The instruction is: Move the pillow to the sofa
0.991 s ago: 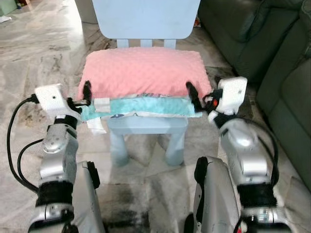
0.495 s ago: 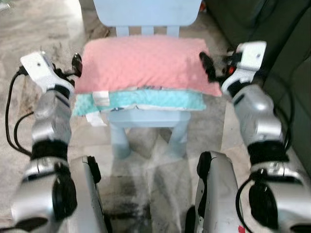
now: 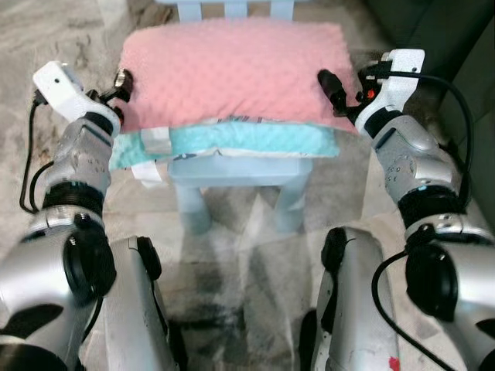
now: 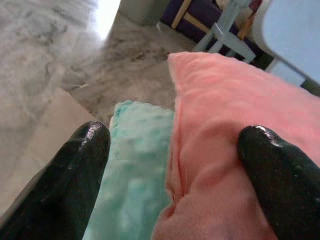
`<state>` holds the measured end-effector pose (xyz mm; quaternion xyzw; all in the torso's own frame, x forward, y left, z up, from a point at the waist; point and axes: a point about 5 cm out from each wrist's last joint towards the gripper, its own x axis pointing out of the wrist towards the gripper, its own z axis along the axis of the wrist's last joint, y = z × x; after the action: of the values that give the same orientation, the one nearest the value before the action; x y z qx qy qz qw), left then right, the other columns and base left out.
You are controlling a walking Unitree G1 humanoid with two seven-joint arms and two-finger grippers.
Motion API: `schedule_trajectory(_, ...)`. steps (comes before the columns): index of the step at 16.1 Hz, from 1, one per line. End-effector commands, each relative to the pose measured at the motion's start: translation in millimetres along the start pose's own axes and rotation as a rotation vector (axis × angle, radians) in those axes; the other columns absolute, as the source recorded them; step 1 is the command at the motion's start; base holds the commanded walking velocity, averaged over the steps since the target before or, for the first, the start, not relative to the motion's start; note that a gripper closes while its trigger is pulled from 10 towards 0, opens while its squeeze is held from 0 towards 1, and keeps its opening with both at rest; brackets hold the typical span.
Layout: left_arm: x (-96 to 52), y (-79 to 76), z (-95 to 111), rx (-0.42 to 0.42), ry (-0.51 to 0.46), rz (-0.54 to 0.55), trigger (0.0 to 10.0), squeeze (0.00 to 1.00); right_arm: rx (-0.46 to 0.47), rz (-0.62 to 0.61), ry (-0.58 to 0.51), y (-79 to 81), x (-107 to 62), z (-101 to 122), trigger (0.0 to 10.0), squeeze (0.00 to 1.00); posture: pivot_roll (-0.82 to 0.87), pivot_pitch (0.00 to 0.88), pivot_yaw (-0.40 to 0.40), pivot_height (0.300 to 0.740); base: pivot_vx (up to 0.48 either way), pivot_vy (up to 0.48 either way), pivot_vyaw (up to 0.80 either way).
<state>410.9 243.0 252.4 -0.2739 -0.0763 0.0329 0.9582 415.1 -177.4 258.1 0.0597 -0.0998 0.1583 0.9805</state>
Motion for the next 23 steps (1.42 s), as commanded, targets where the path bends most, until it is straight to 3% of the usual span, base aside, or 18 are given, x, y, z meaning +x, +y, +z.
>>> schedule_trajectory(1, 1.8, -0.7, 7, -0.048, 0.009, -0.008, 10.0, 0.00, -0.030, -0.022, 0.001, -5.1, 0.8, 5, 10.0, 0.00, -0.02, 0.335, 0.023, 0.346, 0.000, 0.000, 0.00)
schedule_trajectory(5, 6.3, -19.9, 8, -0.093, 0.054, -0.108, 10.0, 0.00, -0.016, -0.052, -0.012, -8.5, 3.2, 12, 10.0, 0.00, -0.01, 0.361, 0.028, 0.346, 0.000, 0.000, 0.00)
schedule_trajectory(6, 7.6, -31.3, 5, -0.103, 0.081, -0.177, 10.0, 0.00, 0.043, -0.055, 0.004, -7.6, 3.4, 7, 10.0, 0.00, -0.01, 0.366, 0.028, 0.346, 0.000, 0.000, 0.00)
schedule_trajectory(9, 6.1, -46.1, -6, -0.048, 0.177, -0.311, 10.0, 0.00, 0.184, -0.038, 0.040, 0.7, 4.2, -9, 10.0, 0.00, 0.00, 0.372, 0.029, 0.346, 0.000, 0.000, 0.00)
schedule_trajectory(11, 4.7, -45.1, -8, 0.001, 0.196, -0.340, 10.0, 0.00, 0.202, 0.005, 0.054, 8.7, 5.5, -14, 10.0, 0.00, 0.00, 0.376, 0.029, 0.346, 0.000, 0.000, 0.00)
schedule_trajectory(12, 4.0, -44.7, -8, -0.001, 0.201, -0.357, 10.0, 0.00, 0.224, 0.034, 0.049, 12.7, 6.3, -16, 7.7, 0.00, 0.00, 0.377, 0.029, 0.346, 0.000, 0.000, 0.00)
schedule_trajectory(13, 3.7, -43.2, -8, 0.011, 0.200, -0.357, 10.0, 0.00, 0.238, 0.039, 0.044, 13.6, 6.5, -16, 0.0, 0.00, 0.00, 0.377, 0.029, 0.346, 0.000, 0.000, 0.00)
schedule_trajectory(14, 3.1, -41.9, -8, 0.023, 0.196, -0.365, 8.9, 0.00, 0.241, 0.042, 0.042, 14.5, 6.6, -16, 0.0, 0.00, 0.00, 0.377, 0.029, 0.346, 0.000, 0.000, 0.00)
schedule_trajectory(15, 3.2, -39.1, -7, 0.024, 0.179, -0.348, 0.0, 0.00, 0.242, 0.044, 0.039, 15.3, 7.1, -16, 0.0, 0.00, 0.00, 0.378, 0.028, 0.346, 0.000, 0.000, 0.00)
schedule_trajectory(23, 2.0, -45.4, 19, -0.010, 0.022, -0.433, 0.0, 0.00, 0.256, 0.055, 0.008, 13.4, 7.3, -10, 0.0, 0.00, 0.00, 0.369, 0.019, 0.346, 0.000, 0.000, 0.00)
